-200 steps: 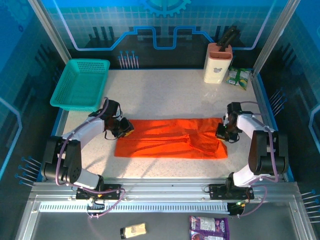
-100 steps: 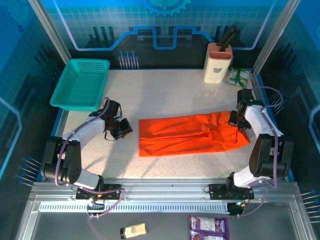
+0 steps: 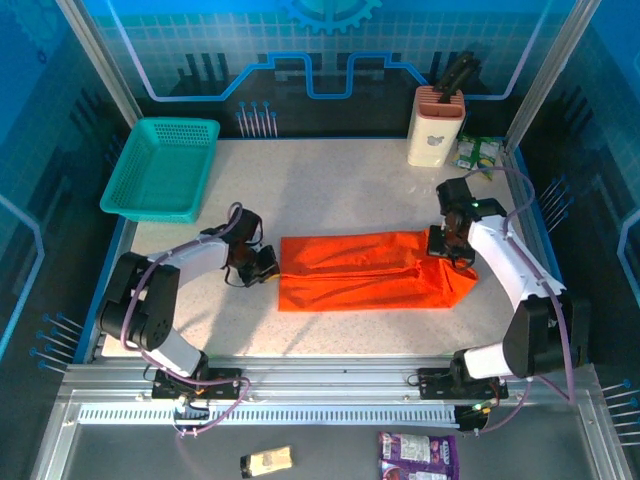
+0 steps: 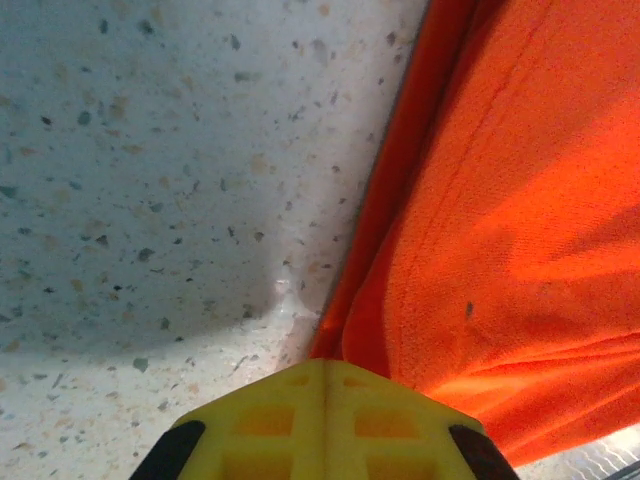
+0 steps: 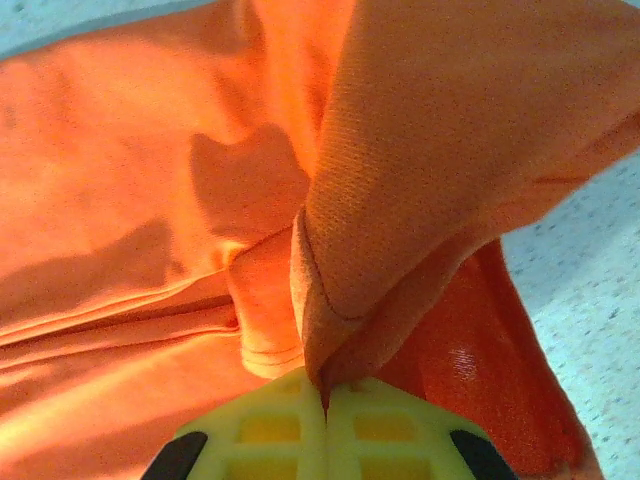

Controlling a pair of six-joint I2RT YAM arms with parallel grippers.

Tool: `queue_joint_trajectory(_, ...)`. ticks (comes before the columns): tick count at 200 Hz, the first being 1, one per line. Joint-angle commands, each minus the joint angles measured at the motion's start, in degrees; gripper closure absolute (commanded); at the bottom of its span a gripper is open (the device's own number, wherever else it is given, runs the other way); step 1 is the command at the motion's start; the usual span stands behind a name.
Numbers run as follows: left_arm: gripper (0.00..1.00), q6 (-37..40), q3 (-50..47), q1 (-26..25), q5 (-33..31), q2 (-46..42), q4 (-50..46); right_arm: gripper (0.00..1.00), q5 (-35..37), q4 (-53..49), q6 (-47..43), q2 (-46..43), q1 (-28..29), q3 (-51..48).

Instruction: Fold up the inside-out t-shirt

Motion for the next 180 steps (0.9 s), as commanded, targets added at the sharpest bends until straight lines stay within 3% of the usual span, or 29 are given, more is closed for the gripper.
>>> queue_joint_trajectory(1,0.99,-1.36,-1.44,-0.49,2.31,1.69,2.79,1.0,-1.67,-3.89,4.53,-1.49,4.18,2.9)
queue_joint_trajectory(91,1.0,-2.51,-3.84,-0.98,4.34,4.66,7.39,1.0,-11.23,1.57,18.79,4.99,21.17,9.27)
queue_joint_trajectory(180,1.0,-2.76,-5.26,-0.97,4.87,5.11,9.24,1.0,-20.49,3.64,20.29,21.73,34.5,24.96)
